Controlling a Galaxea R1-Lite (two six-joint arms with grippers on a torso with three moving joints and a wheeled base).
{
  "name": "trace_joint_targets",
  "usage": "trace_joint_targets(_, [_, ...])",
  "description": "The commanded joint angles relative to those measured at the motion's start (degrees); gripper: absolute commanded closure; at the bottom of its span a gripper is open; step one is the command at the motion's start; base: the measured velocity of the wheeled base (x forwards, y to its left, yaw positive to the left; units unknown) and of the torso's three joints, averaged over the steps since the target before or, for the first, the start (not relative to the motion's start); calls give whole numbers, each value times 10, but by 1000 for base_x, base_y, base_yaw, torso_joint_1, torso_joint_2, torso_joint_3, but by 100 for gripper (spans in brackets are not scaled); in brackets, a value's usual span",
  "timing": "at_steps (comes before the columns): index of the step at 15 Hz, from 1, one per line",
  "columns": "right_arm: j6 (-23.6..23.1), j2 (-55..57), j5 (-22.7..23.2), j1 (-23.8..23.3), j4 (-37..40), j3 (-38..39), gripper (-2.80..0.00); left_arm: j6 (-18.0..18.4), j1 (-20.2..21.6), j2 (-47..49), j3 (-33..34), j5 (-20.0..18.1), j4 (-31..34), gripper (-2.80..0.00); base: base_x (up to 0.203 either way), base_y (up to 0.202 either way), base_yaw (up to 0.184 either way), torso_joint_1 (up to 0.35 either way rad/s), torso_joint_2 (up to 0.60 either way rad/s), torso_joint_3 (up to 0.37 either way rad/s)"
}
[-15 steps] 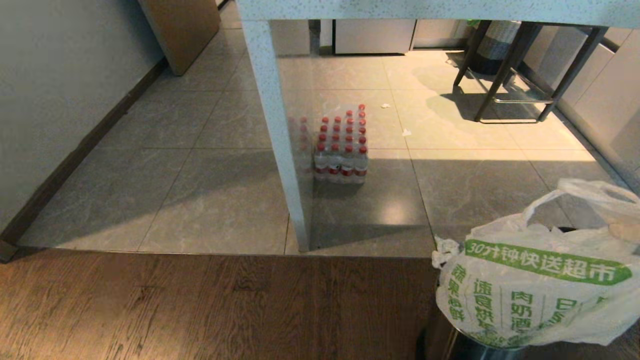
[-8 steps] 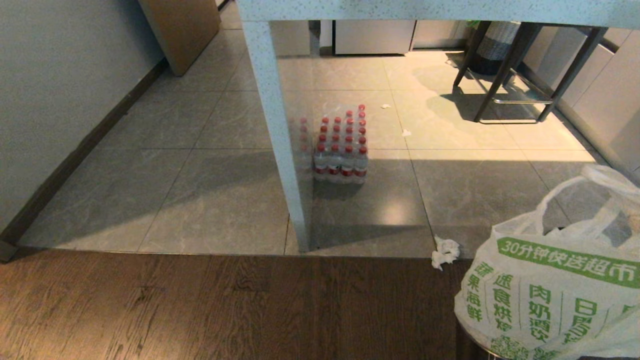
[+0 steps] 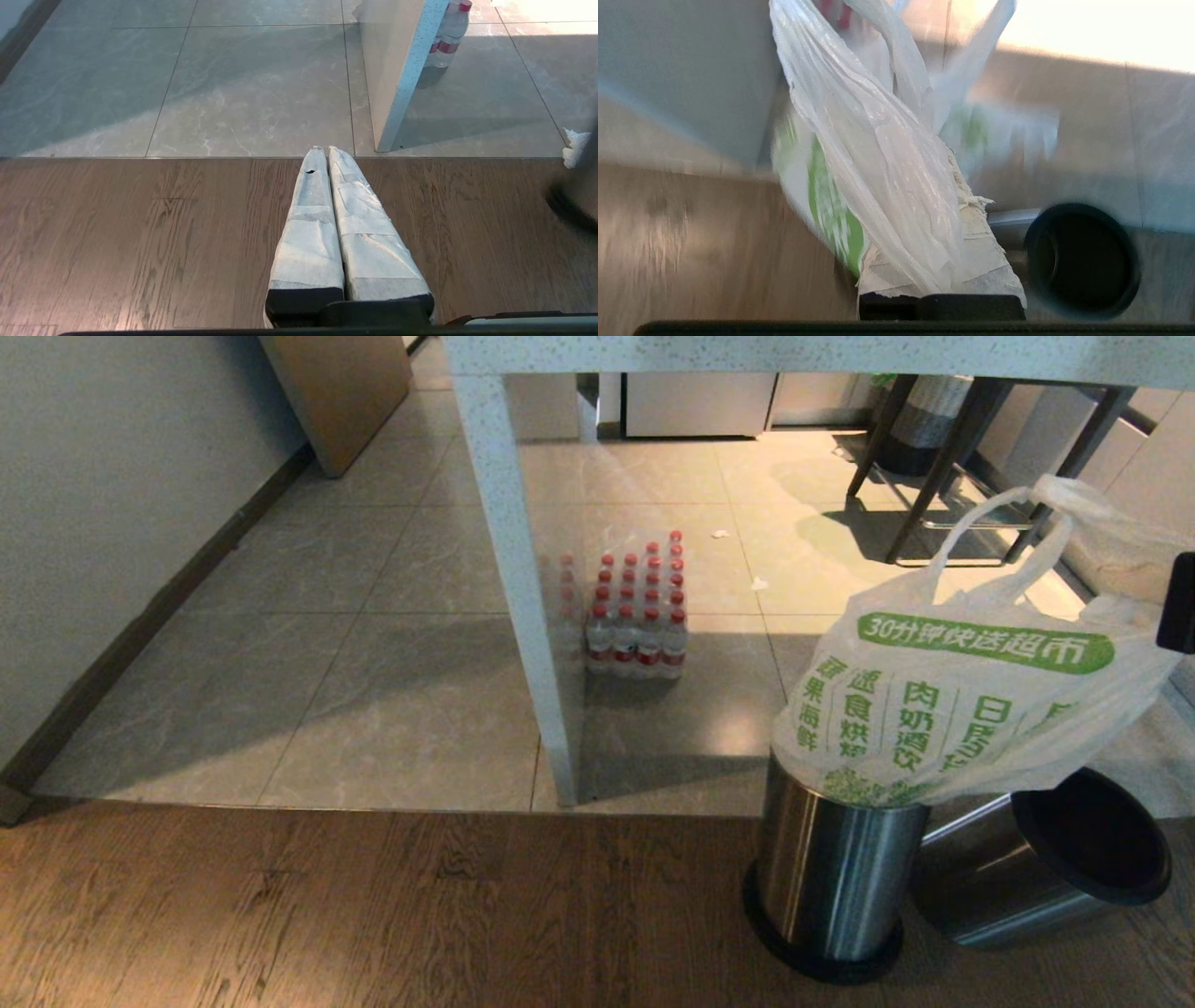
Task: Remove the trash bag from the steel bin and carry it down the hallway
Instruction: Pick up the trash bag
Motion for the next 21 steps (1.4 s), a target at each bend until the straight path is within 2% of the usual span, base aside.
trace_joint_targets(1, [-3, 24, 0, 1, 2, 50, 0, 0, 0, 0, 0, 0, 0, 0, 0, 0, 0, 0, 0, 0])
trace_joint_targets(5, [-27, 36, 1, 3, -14, 177, 0, 0, 0, 0, 0, 0, 0, 0, 0, 0, 0, 0, 0, 0])
trace_joint_targets(12, [-38, 80, 0, 3, -48, 287, 0, 0, 0, 0, 0, 0, 0, 0, 0, 0, 0, 0, 0, 0])
trace_joint_targets(15, [-38, 105, -1, 3, -77, 307, 0, 0, 0, 0, 0, 0, 0, 0, 0, 0, 0, 0, 0, 0])
trace_joint_targets(17, [-38, 123, -2, 3, -108, 296, 0, 0, 0, 0, 0, 0, 0, 0, 0, 0, 0, 0, 0, 0])
trace_joint_targets(21, [-33, 134, 0, 0, -113, 257, 0, 0, 0, 0, 0, 0, 0, 0, 0, 0, 0, 0, 0, 0])
